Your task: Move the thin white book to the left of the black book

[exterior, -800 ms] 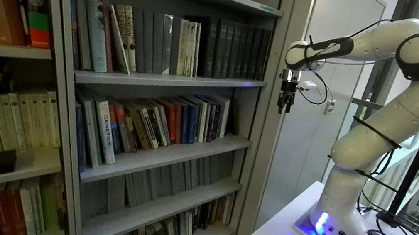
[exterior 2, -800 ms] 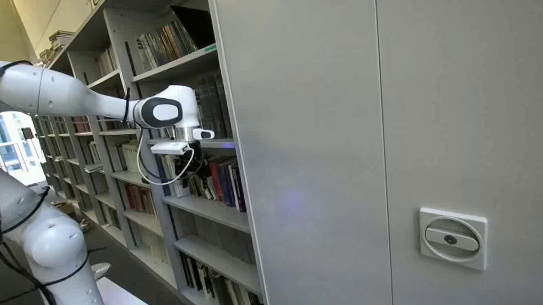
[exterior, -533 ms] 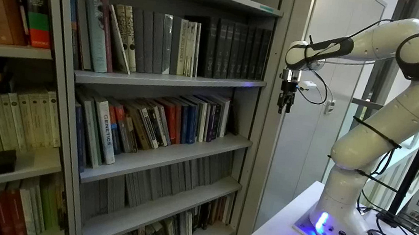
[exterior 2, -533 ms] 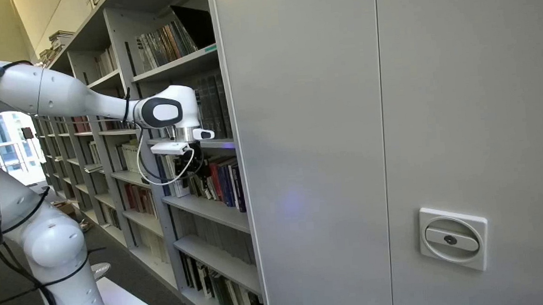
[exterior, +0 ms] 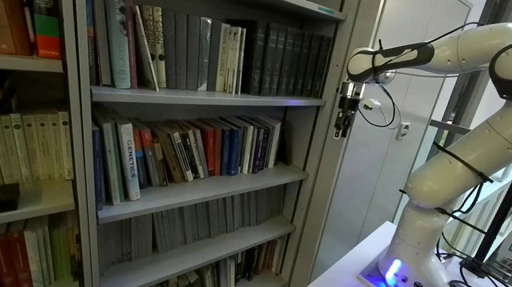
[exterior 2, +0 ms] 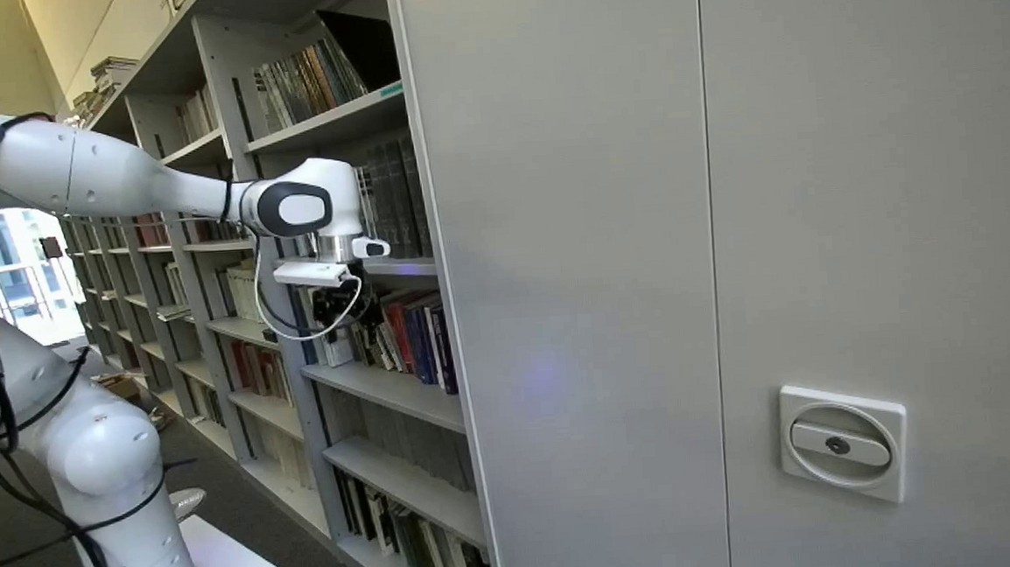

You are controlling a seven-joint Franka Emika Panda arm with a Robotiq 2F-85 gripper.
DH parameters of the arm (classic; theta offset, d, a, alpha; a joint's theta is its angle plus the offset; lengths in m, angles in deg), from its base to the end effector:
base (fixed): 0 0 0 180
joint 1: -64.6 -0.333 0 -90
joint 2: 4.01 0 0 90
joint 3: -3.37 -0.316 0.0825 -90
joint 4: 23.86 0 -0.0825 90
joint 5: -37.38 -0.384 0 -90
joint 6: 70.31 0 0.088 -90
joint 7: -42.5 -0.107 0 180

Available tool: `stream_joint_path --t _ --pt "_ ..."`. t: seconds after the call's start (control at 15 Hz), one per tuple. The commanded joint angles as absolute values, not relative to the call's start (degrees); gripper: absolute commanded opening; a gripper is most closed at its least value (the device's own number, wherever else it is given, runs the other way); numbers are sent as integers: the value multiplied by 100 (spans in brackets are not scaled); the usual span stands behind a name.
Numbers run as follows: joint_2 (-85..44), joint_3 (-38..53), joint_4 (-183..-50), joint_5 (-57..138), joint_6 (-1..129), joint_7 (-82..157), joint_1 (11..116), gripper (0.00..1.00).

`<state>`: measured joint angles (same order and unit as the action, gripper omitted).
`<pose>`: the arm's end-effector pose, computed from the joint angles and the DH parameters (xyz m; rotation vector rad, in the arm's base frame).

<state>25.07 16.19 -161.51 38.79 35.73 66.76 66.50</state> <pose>0.3791 -0.1079 0.4891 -3.0280 -0.3105 0.0371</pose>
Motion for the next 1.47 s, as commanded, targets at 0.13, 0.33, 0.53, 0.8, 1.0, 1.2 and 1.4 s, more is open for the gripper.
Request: stream_joint_path --t 0.13,0.33,0.53,0.8,1.0,1.2,1.4 --pt "3267 1166 -16459 3547 3602 7222 6083 100" --pt "3652 799 -16559 3744 3779 7245 5800 100" --pt "3872 465 -16630 3822 4161 7181 5503 100" --pt "3751 424 -16447 3738 4141 7036 5347 100" --pt "3778 422 -16448 3735 4153 7039 5316 100" --pt "3778 425 -16451 3735 4154 7040 5316 100" --pt "3744 354 -16380 3770 4127 7010 5301 100"
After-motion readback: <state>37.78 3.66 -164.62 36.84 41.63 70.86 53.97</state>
